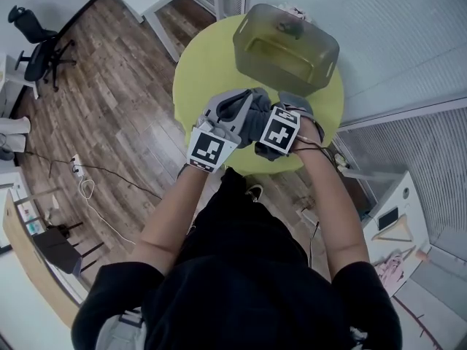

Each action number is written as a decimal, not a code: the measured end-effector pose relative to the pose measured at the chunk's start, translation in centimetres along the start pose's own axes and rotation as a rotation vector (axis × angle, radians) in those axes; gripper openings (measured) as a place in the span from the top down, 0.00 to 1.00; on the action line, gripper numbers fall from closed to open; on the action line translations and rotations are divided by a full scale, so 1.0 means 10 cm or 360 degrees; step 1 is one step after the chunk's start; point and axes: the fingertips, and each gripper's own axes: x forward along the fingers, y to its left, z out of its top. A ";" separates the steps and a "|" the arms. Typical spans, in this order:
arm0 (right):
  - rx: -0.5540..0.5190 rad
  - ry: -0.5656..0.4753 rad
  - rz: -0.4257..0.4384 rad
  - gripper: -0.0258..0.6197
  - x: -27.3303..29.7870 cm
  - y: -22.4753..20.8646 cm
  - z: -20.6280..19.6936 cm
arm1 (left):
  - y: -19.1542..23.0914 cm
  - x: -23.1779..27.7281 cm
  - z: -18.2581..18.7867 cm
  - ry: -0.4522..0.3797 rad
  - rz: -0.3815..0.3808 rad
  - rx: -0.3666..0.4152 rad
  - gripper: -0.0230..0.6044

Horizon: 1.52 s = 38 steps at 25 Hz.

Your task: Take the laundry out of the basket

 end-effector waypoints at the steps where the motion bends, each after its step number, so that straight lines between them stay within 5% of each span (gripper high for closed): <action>1: 0.0001 0.0005 0.0013 0.43 0.06 0.05 -0.03 | -0.02 -0.02 -0.04 0.0012 0.0001 -0.0005 0.95; 38: 0.0105 0.0082 0.0092 0.43 1.45 -0.21 -0.30 | 0.29 0.14 -1.35 0.0289 0.0007 -0.0222 0.95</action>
